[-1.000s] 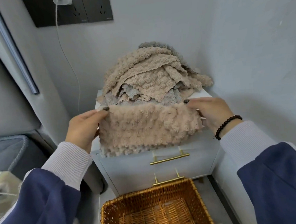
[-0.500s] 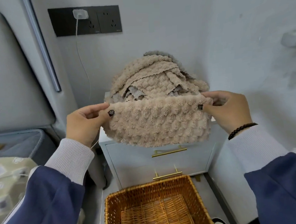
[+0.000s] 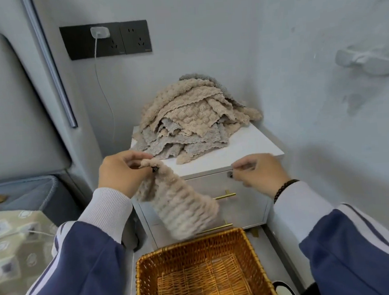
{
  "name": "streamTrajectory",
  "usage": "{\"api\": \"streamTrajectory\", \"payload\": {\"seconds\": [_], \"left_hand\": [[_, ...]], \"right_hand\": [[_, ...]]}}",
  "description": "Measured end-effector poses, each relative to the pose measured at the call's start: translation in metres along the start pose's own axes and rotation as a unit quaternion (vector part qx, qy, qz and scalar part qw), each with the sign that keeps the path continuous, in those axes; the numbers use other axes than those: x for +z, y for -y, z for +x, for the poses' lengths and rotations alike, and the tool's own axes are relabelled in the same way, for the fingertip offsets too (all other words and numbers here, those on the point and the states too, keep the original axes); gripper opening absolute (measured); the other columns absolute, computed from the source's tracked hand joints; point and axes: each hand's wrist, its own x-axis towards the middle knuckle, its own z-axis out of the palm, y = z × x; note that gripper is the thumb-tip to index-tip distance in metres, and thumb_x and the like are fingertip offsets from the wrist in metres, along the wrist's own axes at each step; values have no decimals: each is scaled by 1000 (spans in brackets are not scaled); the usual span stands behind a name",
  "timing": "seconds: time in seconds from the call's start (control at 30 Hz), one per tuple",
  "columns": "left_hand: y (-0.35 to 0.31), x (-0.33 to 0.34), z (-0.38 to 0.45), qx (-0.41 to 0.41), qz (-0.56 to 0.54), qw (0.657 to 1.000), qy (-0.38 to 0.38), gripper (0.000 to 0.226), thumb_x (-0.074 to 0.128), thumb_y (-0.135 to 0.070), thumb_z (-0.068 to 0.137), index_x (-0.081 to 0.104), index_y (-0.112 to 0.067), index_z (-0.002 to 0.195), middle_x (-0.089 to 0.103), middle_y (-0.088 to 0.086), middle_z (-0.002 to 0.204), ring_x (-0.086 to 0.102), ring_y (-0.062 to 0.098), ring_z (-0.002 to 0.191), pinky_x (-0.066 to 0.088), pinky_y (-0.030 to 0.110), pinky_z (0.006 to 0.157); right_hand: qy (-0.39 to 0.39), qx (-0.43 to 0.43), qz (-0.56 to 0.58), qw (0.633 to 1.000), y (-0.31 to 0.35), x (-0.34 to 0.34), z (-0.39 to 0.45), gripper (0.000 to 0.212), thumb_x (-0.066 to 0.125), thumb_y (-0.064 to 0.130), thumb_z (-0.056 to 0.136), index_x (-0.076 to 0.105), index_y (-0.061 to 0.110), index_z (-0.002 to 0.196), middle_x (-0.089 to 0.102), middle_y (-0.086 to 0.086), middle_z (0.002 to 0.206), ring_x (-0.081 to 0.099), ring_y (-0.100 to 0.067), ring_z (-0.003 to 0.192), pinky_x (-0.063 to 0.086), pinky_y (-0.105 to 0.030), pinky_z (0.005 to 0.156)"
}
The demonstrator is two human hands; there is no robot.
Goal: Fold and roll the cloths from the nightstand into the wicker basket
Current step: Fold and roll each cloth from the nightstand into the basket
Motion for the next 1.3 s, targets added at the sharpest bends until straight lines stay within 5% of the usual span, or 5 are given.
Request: {"api": "streamTrajectory", "payload": {"seconds": [0.27,0.6,0.8,0.93,1.3], "left_hand": [[-21,12,-12,36,-81,995,54,27,79,-2,72,75,-26,85,71,0,74,57,5,57,55,23,62],[-28,6,-4,47,-254,961,101,24,78,-6,67,74,-19,87,75,5,84,69,24,84,56,35,81],[-22,-3,0,38,-331,941,64,13,79,-13,63,73,-22,71,72,1,71,66,19,68,52,26,61],[-19,-7,1,18,-341,938,57,11,72,-12,69,66,-16,77,70,-2,65,62,11,57,49,19,51],[19,-37,25,-103,-228,964,-88,11,76,-18,80,67,-22,83,72,3,86,69,16,78,56,30,70]], "right_hand": [[130,-11,15,991,15,58,-19,62,77,39,76,47,28,129,55,8,114,59,-13,104,50,-29,88],[162,-63,-52,983,2,81,-6,61,71,52,56,59,28,112,67,9,104,64,-13,97,53,-37,87],[105,188,207,954,-34,92,2,103,79,65,50,42,26,137,53,8,128,53,-12,111,40,-36,102],[167,241,416,861,-38,103,-7,43,64,39,86,51,23,124,58,-4,128,46,-23,125,22,-42,113],[-39,149,227,962,7,47,24,18,70,30,84,61,16,77,68,-3,87,62,-18,83,49,-35,80]]}}
